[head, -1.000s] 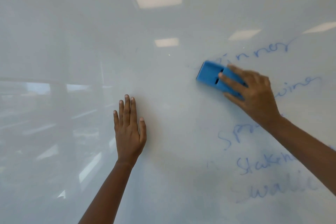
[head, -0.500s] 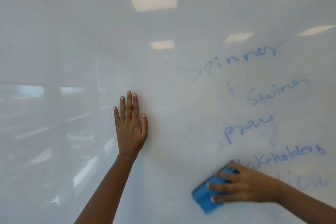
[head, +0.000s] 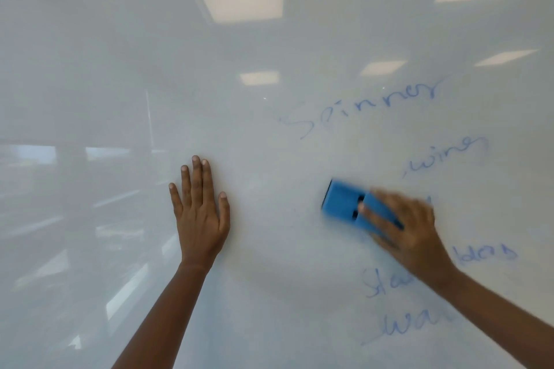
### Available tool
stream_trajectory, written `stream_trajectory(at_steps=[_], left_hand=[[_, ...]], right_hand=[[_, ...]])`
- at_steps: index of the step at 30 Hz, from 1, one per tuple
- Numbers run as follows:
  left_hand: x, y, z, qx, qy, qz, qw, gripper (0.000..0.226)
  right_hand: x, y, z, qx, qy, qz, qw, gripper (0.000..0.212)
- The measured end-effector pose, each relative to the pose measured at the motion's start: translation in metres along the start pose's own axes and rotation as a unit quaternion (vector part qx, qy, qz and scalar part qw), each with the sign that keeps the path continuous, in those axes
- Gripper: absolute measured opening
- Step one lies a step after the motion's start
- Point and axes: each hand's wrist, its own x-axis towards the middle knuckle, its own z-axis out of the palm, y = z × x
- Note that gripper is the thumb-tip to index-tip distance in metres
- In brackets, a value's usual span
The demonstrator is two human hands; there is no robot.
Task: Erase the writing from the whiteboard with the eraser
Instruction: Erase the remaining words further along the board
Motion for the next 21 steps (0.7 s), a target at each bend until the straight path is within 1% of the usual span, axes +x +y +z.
stream_trajectory(at_steps=[2,5,7,8,9,10,11,12,14,16,17,18,19,20,21], left_hand=[[0.0,0.0,0.0,0.0,0.001,-0.002,1.0,0.057],[0.001,0.001,0.0,0.005,0.003,0.0,1.0,0.057],[0.002,0.002,0.0,0.007,0.004,0.003,1.0,0.058],[0.003,0.002,0.001,0.008,0.005,0.004,1.0,0.058],[0.004,0.002,0.001,0.008,0.007,0.004,1.0,0.058],[0.005,0.001,0.002,0.008,0.009,0.004,1.0,0.058],[0.006,0.001,0.002,0.008,0.01,0.004,1.0,0.058],[0.006,0.001,0.003,0.009,0.011,0.004,1.0,0.058],[0.006,0.0,0.004,0.009,0.015,0.006,1.0,0.058],[0.006,-0.001,0.005,0.01,0.02,0.006,1.0,0.057],[0.006,0.0,0.005,0.009,0.023,0.006,1.0,0.057],[0.006,0.0,0.005,0.007,0.026,0.005,1.0,0.057],[0.006,0.0,0.006,0.003,0.03,0.005,1.0,0.056],[0.006,-0.001,0.006,-0.002,0.033,0.004,0.999,0.056],[0.005,-0.001,0.006,-0.005,0.035,0.004,0.999,0.055]], right_hand=[[-0.038,-0.007,-0.002,0.019,-0.057,-0.126,0.99,0.028],[-0.041,0.009,-0.009,0.022,-0.138,-0.29,0.947,0.036],[-0.014,0.026,-0.011,0.016,-0.139,-0.352,0.925,0.039],[0.005,0.034,-0.011,0.012,-0.121,-0.36,0.925,0.038],[0.027,0.044,-0.01,0.009,-0.095,-0.349,0.932,0.036],[0.051,0.054,-0.01,0.005,-0.066,-0.319,0.945,0.032],[0.075,0.065,-0.011,-0.001,-0.035,-0.271,0.962,0.029],[0.101,0.075,-0.011,-0.004,-0.004,-0.206,0.978,0.029],[0.148,0.087,-0.012,-0.01,0.039,-0.036,0.999,0.038],[0.182,0.084,-0.008,0.003,0.059,0.136,0.989,0.046],[0.192,0.075,-0.004,0.006,0.063,0.193,0.979,0.048],[0.198,0.063,0.0,0.006,0.062,0.22,0.974,0.049],[0.2,0.047,0.005,0.01,0.06,0.219,0.974,0.048],[0.195,0.029,0.009,0.017,0.057,0.191,0.98,0.047],[0.186,0.012,0.012,0.023,0.056,0.141,0.988,0.044]])
